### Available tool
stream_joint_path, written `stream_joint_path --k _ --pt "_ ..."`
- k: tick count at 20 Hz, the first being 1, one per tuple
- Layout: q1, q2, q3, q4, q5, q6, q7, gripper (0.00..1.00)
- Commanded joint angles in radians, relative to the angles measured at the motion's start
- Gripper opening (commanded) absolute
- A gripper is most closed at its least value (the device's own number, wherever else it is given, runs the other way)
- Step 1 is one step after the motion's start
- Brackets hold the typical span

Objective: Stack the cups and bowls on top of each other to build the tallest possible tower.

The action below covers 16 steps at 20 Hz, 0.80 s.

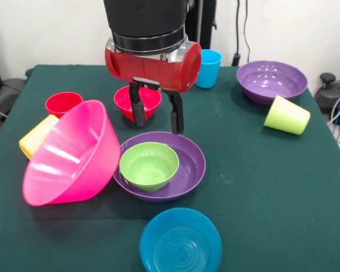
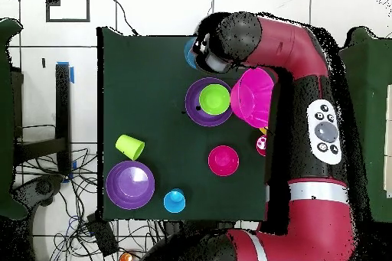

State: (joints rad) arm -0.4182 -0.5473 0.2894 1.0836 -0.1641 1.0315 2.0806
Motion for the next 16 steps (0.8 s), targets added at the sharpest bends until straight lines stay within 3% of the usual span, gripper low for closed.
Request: stream_joint_path --k 1,10,16 --pt "0.006 0.004 0.041 -0.005 -0.012 0.045 -0.079 1.00" --pt "0.003 -0.011 0.034 0.024 -0.013 0.035 -0.078 1.00" --pt "0.004 0.004 0.034 -0.012 -0.016 0.056 -0.079 1.00"
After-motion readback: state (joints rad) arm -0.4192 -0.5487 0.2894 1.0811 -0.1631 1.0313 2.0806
